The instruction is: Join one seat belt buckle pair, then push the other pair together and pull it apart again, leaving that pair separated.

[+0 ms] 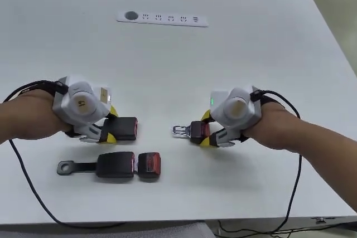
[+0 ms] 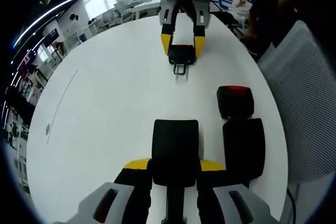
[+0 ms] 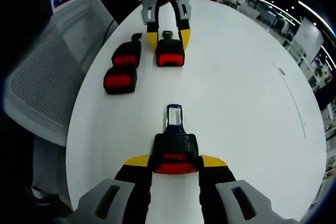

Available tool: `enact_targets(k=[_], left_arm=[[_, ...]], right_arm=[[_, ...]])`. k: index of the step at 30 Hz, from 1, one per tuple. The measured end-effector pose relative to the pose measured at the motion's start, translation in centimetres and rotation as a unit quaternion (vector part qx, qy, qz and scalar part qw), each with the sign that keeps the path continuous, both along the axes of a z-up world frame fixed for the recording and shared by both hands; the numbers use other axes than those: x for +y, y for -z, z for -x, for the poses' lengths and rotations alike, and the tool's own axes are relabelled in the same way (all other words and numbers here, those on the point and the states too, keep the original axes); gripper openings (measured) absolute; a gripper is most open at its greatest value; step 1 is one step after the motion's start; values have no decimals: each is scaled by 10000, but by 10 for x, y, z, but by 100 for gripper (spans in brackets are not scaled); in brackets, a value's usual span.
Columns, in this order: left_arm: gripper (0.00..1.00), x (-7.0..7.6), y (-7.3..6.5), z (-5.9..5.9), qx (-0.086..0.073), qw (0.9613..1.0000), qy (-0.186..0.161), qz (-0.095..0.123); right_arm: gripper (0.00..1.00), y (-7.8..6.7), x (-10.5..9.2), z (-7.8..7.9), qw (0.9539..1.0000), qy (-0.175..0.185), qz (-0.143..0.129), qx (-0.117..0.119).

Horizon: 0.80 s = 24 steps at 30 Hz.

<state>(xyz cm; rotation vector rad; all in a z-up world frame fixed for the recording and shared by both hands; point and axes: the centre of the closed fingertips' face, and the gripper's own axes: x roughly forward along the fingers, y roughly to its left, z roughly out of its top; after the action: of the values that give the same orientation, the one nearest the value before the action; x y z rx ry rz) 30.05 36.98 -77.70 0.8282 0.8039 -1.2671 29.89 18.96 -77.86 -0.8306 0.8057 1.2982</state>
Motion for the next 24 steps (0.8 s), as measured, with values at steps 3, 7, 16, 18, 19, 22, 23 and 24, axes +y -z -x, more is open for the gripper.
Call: enact_targets(k=[3, 7, 16, 18, 19, 22, 23, 24], left_arm=[[33, -1, -2, 2, -34, 10000, 48, -48], [33, 1, 1, -1, -85, 9999, 90, -55], [33, 0, 1, 0, -46, 9999, 66, -105], [33, 0, 0, 0, -7, 9999, 60, -112], [33, 0, 0, 0, 14, 9999, 64, -109], [33, -1, 1, 1, 40, 9999, 71, -122], [33, 0, 1, 0, 40, 9999, 72, -126], [33, -1, 1, 1, 40, 9999, 74, -127]], right_arm=[[31, -1, 9, 5, 10000, -18, -58, -1], [31, 1, 24, 4, 9999, -57, -129, -20], [31, 1, 62, 8, 9997, 25, -218, -44], [31, 0, 68, 7, 9997, 59, -219, -48], [31, 0, 70, 7, 9998, 70, -204, -48], [31, 0, 78, 5, 9998, 56, -164, -56], [31, 1, 80, 3, 9998, 56, -160, -48], [31, 1, 82, 2, 9999, 48, -156, -46]])
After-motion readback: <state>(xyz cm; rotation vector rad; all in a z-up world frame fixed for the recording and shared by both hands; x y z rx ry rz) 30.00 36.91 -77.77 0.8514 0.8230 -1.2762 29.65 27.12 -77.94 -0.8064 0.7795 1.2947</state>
